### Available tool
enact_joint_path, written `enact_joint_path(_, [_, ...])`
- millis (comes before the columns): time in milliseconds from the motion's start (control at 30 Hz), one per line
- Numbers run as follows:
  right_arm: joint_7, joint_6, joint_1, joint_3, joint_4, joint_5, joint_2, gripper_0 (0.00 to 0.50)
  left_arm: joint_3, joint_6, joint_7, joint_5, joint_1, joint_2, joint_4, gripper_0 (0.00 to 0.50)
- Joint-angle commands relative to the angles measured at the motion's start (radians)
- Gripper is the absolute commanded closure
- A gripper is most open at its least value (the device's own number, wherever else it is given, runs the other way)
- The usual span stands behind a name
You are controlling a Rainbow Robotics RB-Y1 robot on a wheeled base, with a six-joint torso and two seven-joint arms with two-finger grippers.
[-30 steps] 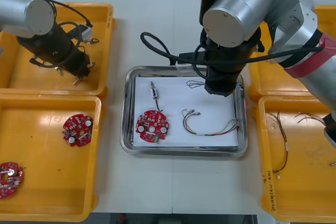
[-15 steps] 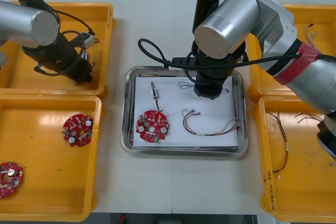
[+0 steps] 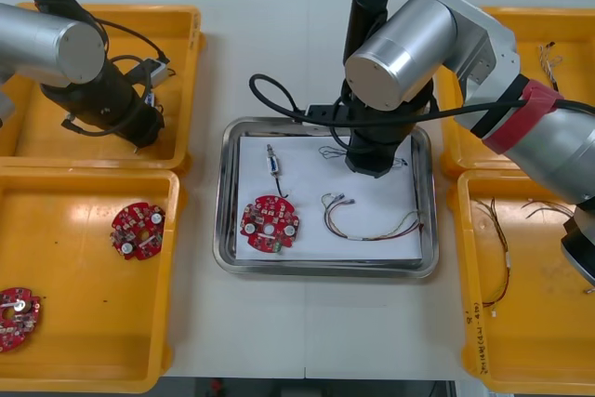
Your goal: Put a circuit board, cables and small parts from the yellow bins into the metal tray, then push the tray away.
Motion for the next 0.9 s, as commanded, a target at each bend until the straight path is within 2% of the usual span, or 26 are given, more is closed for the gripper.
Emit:
enact_joint_path(33, [-0.028, -0.02, -0.032, 0.022, -0.004, 0.011, 0.012, 0.5, -0.023, -0.013, 0.041, -0.004, 0.008, -0.009, -0.002, 0.5])
enact_joint_path(533, [-0.04, -0.029, -0.019, 0.048, -0.004, 0.021, 0.01, 0.5, 0.031, 0.008, 0.046, 0.006, 0.008, -0.008, -0.004, 0.5])
enact_joint_path(567, [-0.04, -0.027, -0.019, 0.048, -0.004, 0.023, 0.009, 0.485, 0.042, 0.016, 0.044, 0.006, 0.008, -0.008, -0.004, 0.499])
enact_joint_path(633, [-0.04, -0.027, -0.018, 0.049, -0.004, 0.024, 0.009, 0.414, 0.062, 0.031, 0.043, 0.006, 0.008, -0.008, -0.004, 0.5])
enact_joint_path(667, [-0.042, -0.027, -0.018, 0.051, -0.004, 0.023, 0.007, 0.414, 0.072, 0.042, 0.04, 0.008, 0.008, -0.009, -0.004, 0.5])
enact_joint_path(700, [-0.042, -0.027, -0.019, 0.051, -0.005, 0.023, 0.007, 0.178, 0.08, 0.049, 0.038, 0.008, 0.008, -0.008, -0.005, 0.5])
enact_joint_path(733, [-0.04, -0.029, -0.019, 0.051, -0.004, 0.02, 0.006, 0.065, 0.086, 0.054, 0.038, 0.008, 0.008, -0.008, -0.005, 0.5])
enact_joint_path(767, [-0.04, -0.029, -0.019, 0.051, -0.005, 0.02, 0.004, 0.009, 0.089, 0.057, 0.038, 0.008, 0.008, -0.008, -0.005, 0.5])
enact_joint_path(900, [-0.048, -0.027, -0.019, 0.049, -0.005, 0.006, -0.002, 0.0, 0.108, 0.066, 0.038, 0.008, 0.008, -0.009, -0.014, 0.5])
